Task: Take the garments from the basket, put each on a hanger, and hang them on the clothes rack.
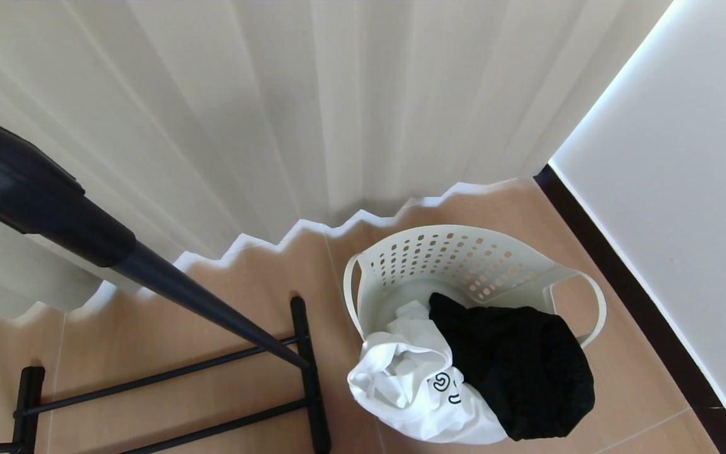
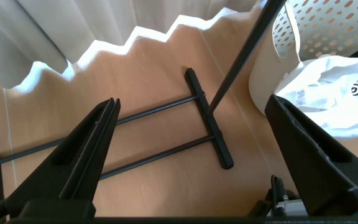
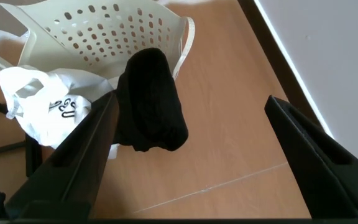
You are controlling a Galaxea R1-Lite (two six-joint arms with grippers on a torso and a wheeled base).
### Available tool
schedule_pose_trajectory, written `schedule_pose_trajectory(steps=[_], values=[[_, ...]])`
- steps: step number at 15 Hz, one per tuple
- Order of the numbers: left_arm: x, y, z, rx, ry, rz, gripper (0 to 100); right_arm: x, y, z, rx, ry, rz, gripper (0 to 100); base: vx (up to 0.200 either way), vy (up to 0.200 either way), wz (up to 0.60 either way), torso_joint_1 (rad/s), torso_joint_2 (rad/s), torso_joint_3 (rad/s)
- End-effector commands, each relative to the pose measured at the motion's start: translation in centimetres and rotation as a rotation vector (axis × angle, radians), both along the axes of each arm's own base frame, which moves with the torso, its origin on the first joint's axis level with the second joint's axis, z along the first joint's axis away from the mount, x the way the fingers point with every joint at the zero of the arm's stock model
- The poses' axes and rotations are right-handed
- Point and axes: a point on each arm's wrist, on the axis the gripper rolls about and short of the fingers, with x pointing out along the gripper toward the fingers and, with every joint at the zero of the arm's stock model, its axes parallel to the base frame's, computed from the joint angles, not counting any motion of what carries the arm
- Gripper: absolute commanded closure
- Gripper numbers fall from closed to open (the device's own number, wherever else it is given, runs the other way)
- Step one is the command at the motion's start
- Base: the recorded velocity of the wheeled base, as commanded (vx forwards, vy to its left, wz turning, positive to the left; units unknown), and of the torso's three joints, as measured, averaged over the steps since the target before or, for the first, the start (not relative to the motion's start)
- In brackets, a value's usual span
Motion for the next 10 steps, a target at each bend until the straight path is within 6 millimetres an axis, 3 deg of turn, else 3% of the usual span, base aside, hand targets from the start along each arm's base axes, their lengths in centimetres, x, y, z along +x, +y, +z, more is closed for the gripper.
schedule_pose_trajectory(steps=[1,4,8,10], values=[[0.0,0.0,0.0,0.000,0.001,0.001,0,0.0,0.0,0.0,0.001,0.001,0.000,0,0.000,0.000,0.00,0.002,0.00,-0.095],[0.0,0.0,0.0,0.000,0.001,0.001,0,0.3,0.0,0.1,-0.074,0.051,0.012,0,0.000,0.000,0.00,0.004,0.00,-0.017],[0.0,0.0,0.0,0.003,0.001,-0.001,0,4.9,0.5,1.1,-0.261,0.454,0.284,0,0.000,0.000,0.00,0.000,0.00,0.000],[0.0,0.0,0.0,0.003,0.001,-0.001,0,7.3,0.7,1.5,-0.313,0.527,0.315,0,0.000,0.000,0.00,0.000,0.00,0.000]])
